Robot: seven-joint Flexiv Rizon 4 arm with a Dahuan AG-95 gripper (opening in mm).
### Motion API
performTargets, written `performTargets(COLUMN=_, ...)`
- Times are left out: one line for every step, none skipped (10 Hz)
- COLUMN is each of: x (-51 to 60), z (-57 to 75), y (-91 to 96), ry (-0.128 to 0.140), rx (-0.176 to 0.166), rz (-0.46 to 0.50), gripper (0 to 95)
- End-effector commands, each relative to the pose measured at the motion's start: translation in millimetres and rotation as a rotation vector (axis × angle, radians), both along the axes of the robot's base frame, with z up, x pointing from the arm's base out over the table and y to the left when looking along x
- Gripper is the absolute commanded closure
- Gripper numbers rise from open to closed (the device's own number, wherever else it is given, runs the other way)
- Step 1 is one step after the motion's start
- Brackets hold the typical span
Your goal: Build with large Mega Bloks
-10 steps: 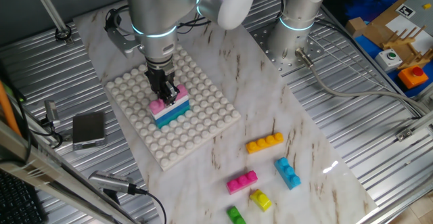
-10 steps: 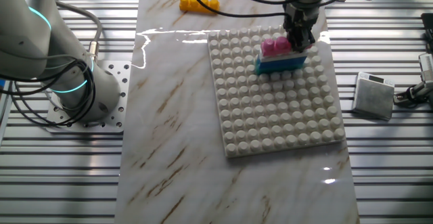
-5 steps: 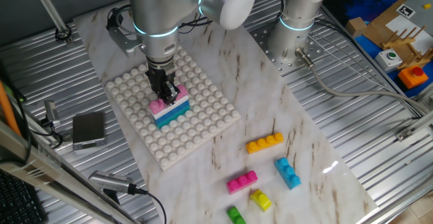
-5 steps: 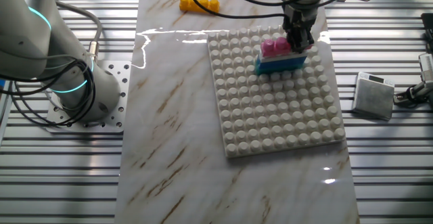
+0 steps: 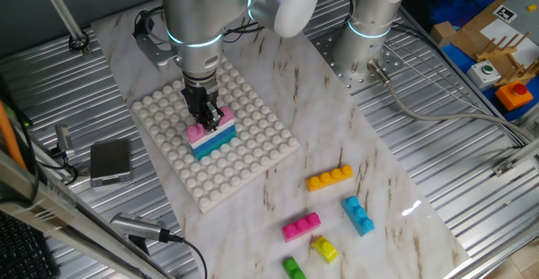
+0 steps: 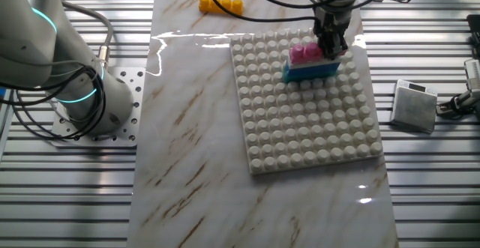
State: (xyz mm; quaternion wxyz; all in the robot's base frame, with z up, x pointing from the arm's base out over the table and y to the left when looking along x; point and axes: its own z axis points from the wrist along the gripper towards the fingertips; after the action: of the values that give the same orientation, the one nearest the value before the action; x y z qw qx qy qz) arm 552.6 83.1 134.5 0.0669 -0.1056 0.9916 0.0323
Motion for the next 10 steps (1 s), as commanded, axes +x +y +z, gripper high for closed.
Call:
performTargets(x=0.2, z=-0.1, y=-0.6, ry=0.002, rx=-0.003, rz=0.001, gripper=95.0)
performTargets(x=0.4, z=-0.8, y=-0.7, ry=0.002, rx=-0.002, rz=0.001, gripper=95.0)
performTargets(x=0.5, z=-1.1, y=-0.8, ry=0.001, rx=-0.002, rz=0.001, gripper=95.0)
performTargets(x=1.4, z=-4.9, y=-1.4, ry=-0.002, rx=-0.002, rz=0.006, gripper=95.0)
performTargets(x=1.4, z=-5.1, y=-1.4, ry=-0.001, rx=-0.002, rz=0.007, gripper=95.0)
performTargets(x=1.5, z=-5.2, y=-1.4, ry=0.001, rx=-0.002, rz=0.008, gripper=95.0)
performTargets(x=1.5, z=-5.2, y=-1.4, ry=0.001, rx=-0.002, rz=0.008, gripper=95.0)
performTargets(x=1.5, z=-5.2, y=-1.4, ry=0.002, rx=-0.001, rz=0.01, gripper=95.0)
performTargets(x=1.5, z=-5.2, y=-1.4, ry=0.0, rx=0.001, rz=0.012, gripper=95.0)
performTargets(x=1.5, z=-5.3, y=-1.4, ry=0.0, rx=0.005, rz=0.012, gripper=95.0)
